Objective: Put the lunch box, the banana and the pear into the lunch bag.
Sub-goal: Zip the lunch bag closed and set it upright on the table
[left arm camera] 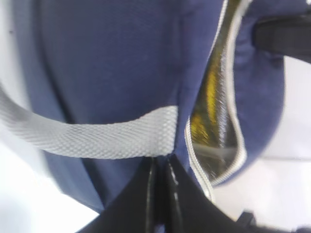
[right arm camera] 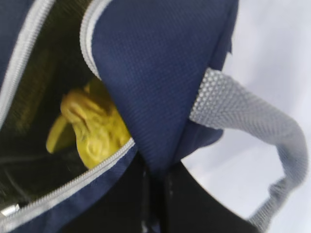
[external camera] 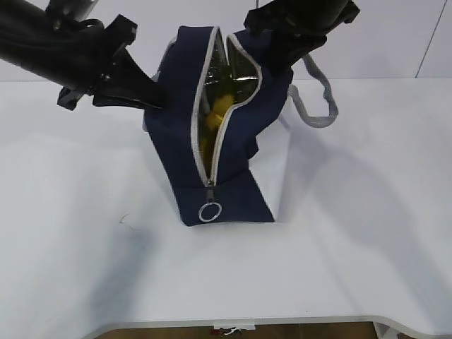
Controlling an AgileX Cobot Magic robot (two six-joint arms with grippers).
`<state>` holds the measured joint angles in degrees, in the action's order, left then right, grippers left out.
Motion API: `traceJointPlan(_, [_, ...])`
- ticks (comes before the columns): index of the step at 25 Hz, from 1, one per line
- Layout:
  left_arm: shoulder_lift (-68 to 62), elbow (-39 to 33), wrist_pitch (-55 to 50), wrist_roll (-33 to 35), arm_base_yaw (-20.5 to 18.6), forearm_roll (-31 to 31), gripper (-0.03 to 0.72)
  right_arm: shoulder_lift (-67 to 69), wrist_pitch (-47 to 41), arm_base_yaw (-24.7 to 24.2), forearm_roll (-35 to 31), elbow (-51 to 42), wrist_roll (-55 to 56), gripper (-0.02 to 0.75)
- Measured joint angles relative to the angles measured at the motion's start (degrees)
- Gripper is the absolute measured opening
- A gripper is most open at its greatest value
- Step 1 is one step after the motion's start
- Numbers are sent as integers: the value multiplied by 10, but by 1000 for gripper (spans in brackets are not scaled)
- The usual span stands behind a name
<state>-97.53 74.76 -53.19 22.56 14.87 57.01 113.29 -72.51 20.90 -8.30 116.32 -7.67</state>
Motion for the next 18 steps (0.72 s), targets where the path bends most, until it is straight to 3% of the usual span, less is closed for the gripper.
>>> traceJointPlan(12, [-38,0,47,1,52,28,-5,-7,-1,-6,7,-24,0,19])
traceJointPlan(15, [-39,0,49,6,59,33,34,-7,0,-6,7,-24,1,107])
traceJointPlan(18, [-39,0,49,16,61,55,160,-7,2,-6,6,-24,5,302])
